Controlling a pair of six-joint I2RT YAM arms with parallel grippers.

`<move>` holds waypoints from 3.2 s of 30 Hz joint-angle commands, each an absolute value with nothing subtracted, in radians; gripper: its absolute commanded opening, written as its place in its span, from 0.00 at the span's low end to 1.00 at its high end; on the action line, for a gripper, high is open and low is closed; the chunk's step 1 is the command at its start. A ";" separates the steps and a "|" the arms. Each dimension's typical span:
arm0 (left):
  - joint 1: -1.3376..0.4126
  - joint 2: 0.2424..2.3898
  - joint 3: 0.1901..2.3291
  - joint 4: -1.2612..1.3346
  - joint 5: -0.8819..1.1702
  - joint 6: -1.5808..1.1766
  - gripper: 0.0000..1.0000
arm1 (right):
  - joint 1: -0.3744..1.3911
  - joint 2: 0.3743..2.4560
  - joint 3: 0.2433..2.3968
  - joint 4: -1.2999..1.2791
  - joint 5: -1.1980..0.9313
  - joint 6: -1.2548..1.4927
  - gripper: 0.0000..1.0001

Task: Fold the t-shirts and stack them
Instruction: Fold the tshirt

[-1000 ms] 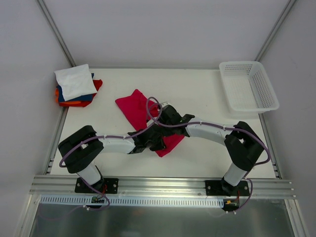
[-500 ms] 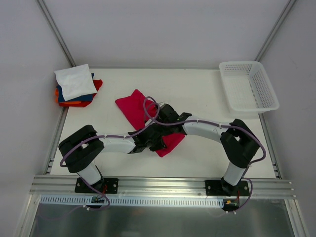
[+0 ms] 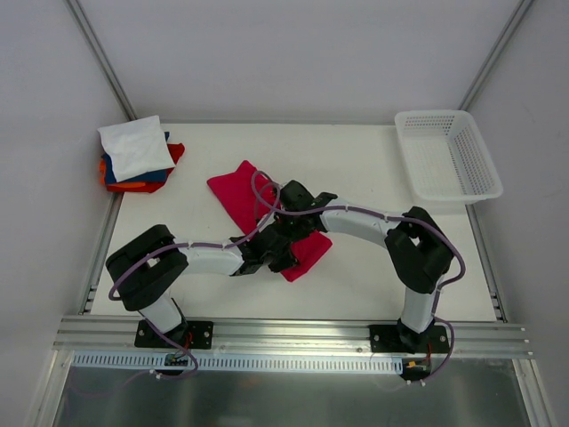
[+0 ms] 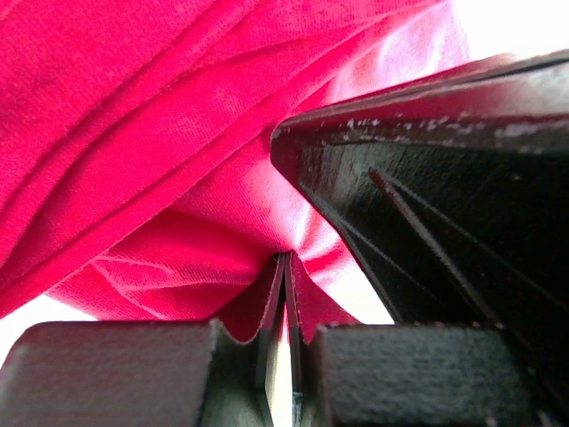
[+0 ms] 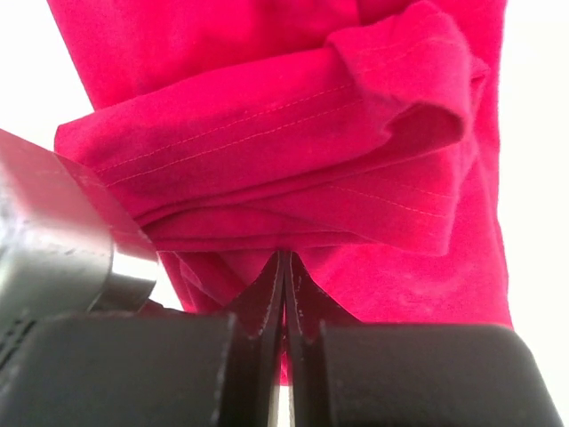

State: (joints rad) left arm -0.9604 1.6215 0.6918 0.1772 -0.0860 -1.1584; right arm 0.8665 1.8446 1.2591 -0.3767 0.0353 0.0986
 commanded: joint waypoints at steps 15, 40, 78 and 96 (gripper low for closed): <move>-1.037 1.684 0.680 0.089 -0.061 -0.968 0.00 | 0.819 1.905 1.266 -0.121 0.077 0.137 0.00; -1.037 1.551 0.500 0.071 -0.081 -1.037 0.00 | 0.715 1.703 1.110 -0.153 0.160 0.121 0.00; -1.060 1.262 0.399 -0.144 -0.209 -1.057 0.10 | 0.678 1.462 0.956 -0.225 0.071 0.101 0.00; -1.060 0.833 0.365 -0.408 -0.399 -1.098 0.99 | 0.781 1.419 0.854 -0.189 0.011 0.156 0.04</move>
